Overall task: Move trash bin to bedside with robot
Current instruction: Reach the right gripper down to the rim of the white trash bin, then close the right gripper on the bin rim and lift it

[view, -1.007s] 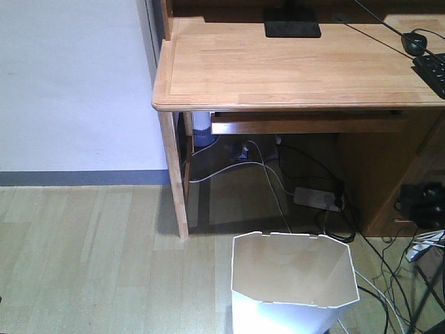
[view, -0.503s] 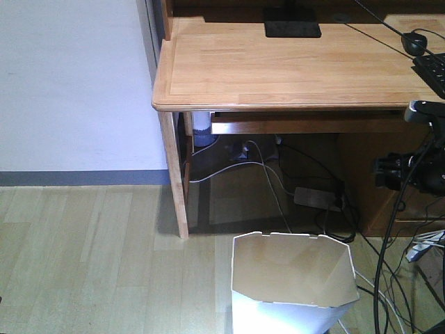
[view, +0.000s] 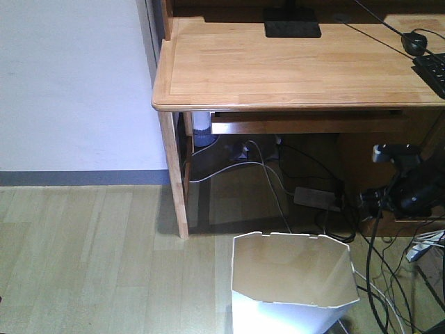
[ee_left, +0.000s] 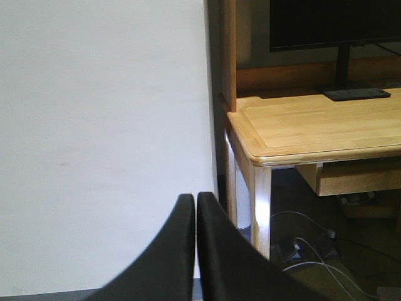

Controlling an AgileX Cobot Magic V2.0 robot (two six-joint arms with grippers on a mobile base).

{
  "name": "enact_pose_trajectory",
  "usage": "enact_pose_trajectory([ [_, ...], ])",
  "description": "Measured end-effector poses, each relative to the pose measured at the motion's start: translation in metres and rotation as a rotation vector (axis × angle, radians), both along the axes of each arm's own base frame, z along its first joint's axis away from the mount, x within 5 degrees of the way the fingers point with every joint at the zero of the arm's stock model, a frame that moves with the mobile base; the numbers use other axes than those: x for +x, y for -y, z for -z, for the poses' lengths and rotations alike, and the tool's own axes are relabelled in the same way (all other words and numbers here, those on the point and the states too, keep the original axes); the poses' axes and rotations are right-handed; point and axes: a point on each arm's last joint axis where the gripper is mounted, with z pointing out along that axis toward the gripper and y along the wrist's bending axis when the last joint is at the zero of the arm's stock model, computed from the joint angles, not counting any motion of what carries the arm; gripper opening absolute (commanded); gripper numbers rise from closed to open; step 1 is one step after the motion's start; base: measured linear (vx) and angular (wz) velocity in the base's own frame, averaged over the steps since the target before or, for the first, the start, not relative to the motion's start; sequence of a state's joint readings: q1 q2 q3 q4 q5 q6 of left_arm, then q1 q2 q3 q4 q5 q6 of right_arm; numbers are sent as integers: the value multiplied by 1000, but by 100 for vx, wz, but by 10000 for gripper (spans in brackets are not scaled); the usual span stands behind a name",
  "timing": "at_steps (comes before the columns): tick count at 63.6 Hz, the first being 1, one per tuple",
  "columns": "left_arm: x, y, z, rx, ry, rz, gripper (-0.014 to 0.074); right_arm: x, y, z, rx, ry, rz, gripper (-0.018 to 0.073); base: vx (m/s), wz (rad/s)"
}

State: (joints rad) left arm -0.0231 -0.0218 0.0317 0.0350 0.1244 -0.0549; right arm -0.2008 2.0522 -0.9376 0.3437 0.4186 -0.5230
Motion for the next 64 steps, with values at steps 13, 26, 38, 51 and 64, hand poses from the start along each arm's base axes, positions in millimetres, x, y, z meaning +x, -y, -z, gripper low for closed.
enact_pose_trajectory([
  [13, 0, 0, 0, 0, 0, 0, -6, -3, 3, 64, -32, -37, -3, 529, 0, 0],
  [26, 0, 0, 0, 0, 0, 0, -6, -3, 4, 129, -32, -117, -13, 529, 0, 0],
  [38, 0, 0, 0, 0, 0, 0, -6, 1, 5, 177, -15, -166, 5, 529, 0, 0],
  [51, 0, 0, 0, 0, 0, 0, -6, 1, 4, 218, -3, -201, 15, 529, 0, 0],
  [64, 0, 0, 0, 0, 0, 0, -6, 6, 5, 245, 0, -202, 14, 529, 0, 0],
])
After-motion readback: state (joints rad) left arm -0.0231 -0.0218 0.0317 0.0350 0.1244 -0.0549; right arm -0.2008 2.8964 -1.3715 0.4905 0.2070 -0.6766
